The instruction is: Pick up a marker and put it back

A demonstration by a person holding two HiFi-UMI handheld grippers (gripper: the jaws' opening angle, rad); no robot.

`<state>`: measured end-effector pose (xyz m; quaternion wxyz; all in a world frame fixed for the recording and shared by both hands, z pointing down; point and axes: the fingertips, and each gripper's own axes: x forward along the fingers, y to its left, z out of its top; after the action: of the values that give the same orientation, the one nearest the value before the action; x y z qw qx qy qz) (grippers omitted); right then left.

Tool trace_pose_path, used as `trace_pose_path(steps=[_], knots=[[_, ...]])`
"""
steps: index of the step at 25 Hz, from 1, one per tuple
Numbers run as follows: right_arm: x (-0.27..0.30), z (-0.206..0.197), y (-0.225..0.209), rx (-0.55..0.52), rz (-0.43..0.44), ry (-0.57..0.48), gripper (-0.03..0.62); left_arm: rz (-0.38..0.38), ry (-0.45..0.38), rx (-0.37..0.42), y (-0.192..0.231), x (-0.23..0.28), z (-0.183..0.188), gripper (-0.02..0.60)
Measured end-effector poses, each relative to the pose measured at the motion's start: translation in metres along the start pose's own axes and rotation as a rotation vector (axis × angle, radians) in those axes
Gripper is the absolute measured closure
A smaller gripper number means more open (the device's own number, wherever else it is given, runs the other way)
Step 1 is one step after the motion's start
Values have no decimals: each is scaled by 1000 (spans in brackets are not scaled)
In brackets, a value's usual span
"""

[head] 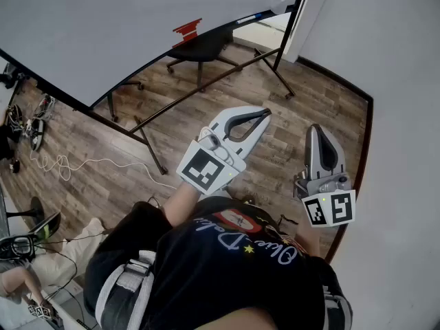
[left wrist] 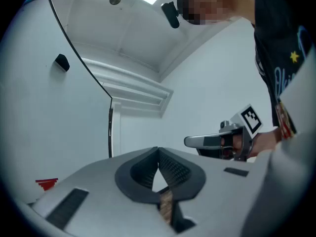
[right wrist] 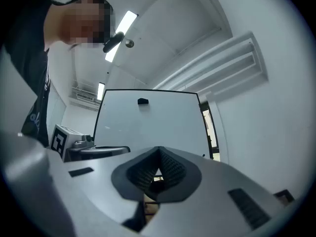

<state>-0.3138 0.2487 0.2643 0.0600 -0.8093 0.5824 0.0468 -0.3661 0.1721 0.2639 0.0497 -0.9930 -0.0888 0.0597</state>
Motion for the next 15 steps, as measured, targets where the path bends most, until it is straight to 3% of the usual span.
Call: trace_pose_path(steps=[15], knots=[[5, -2, 1, 5, -40, -8, 594, -24, -15, 2, 11, -1, -2, 578]])
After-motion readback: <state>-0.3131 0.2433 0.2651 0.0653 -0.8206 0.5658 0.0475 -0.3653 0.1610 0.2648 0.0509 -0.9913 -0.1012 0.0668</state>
